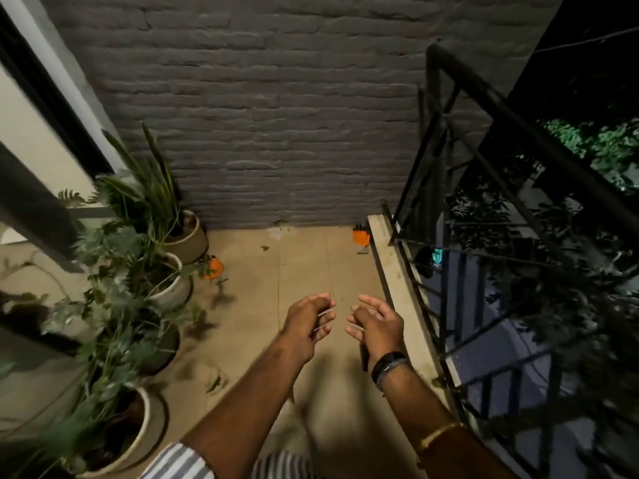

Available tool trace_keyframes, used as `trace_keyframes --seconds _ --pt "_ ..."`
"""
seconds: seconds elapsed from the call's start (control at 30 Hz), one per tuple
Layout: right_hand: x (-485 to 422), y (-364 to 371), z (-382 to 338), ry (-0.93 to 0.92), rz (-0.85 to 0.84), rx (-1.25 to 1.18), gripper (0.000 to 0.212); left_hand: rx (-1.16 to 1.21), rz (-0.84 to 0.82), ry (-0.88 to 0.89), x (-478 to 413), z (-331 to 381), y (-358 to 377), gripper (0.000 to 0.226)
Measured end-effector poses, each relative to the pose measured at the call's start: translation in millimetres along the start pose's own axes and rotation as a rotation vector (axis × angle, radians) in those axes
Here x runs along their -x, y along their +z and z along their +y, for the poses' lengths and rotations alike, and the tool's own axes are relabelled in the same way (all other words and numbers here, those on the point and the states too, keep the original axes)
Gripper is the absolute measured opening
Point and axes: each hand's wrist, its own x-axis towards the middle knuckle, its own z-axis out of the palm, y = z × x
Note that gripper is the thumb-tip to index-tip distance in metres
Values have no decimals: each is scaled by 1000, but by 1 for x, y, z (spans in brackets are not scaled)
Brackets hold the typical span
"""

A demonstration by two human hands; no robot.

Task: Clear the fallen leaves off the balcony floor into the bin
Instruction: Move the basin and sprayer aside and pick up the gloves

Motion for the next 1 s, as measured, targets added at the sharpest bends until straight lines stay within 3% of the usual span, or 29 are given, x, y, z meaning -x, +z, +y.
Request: trace_keyframes --seconds 0.3,0.57,0.77,1.0 --pt "-218 99 -63 -25 148 -7 25 -211 -94 -9 -210 155 52 21" --pt "-396 135 -113 48 245 64 23 -232 -112 -73 -367 251 117 27" --pt "-546 131 -106 111 228 106 13 -274 -81 -150 -496 261 184 25" --pt "-729 129 -61 312 204 -21 31 -195 -35 -171 -675 214 242 29"
